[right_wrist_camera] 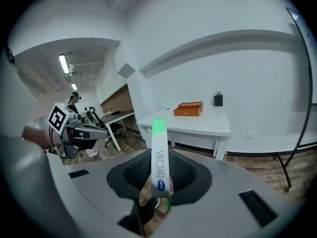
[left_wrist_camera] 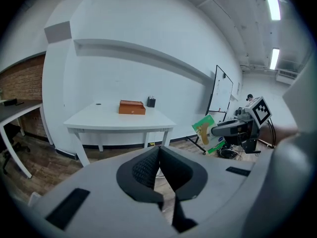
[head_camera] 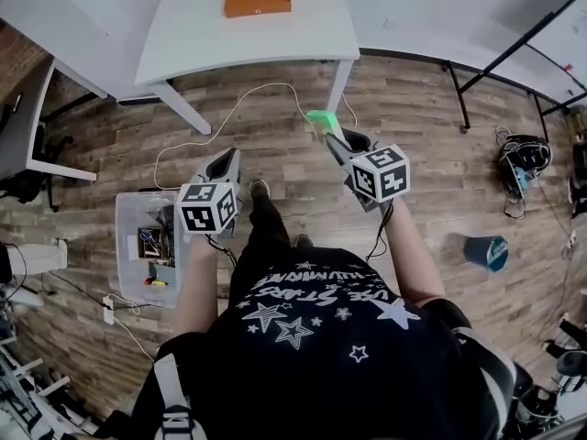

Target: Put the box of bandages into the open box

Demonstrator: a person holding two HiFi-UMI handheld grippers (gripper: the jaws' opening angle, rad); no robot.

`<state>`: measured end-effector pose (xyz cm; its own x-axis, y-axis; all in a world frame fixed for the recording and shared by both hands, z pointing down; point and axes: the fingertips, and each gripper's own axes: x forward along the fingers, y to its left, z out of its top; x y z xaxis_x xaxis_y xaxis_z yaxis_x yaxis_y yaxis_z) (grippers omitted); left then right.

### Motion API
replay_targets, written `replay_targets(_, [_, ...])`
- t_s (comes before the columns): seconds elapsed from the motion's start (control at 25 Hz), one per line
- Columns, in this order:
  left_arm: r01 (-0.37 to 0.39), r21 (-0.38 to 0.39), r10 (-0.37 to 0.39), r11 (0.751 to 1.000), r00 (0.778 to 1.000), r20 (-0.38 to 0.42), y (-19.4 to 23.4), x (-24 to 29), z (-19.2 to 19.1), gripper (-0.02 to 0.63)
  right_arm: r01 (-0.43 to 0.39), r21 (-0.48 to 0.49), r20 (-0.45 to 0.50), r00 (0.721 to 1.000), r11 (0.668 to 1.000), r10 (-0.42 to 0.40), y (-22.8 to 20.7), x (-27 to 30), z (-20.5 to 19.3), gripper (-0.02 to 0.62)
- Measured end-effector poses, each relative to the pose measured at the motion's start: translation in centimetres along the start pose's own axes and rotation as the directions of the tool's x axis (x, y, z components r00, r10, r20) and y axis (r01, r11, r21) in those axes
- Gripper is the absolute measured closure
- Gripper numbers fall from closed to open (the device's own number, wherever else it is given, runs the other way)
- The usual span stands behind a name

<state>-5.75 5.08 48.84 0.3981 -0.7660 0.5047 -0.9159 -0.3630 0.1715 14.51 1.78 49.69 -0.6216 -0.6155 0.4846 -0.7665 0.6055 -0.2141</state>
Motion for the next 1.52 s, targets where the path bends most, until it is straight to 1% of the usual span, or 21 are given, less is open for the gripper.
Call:
replay_targets(0.36, [0.016, -0.019, -0.016, 1.000, 1.000, 0.018, 3.5, 3.4, 2.6, 0.586, 0.022, 0.007, -0.023, 0.999, 1.000, -0.022, -1.9, 3.8, 2.1, 0.480])
replay_targets(0.68, [0.029, -0.049, -0.029, 0.998, 1.000, 0.002, 8.1, 7.9, 5.4, 0.586, 0.070, 0.025, -0.043, 0.997, 0.997, -0.069, -4.7, 7.9, 5.1, 0.480])
replay_targets(1.0, [0.094, -0.016, -0.094, 0.995, 0.996, -0.005, 11.9, 11.8, 8.4, 0.586, 0.128, 0.049, -0.034, 0.991, 0.991, -0.127, -6.5, 12.5, 8.7, 0.480])
replay_targets(1.28, [0.123, 0.001, -0.123, 0.992, 0.992, -0.009, 15.4, 14.6, 11.1, 0.586, 0.160, 0.053, -0.022, 0.987, 0.986, -0.160, -8.2, 16.7, 12.0, 0.480])
replay_targets(1.52, [0.153, -0.004, -0.153, 0.988, 0.988, -0.019, 17.6, 16.6, 12.1, 0.586, 0.190, 0.053, -0.041, 0.981, 0.980, -0.188, -8.6, 18.7, 12.9, 0.480])
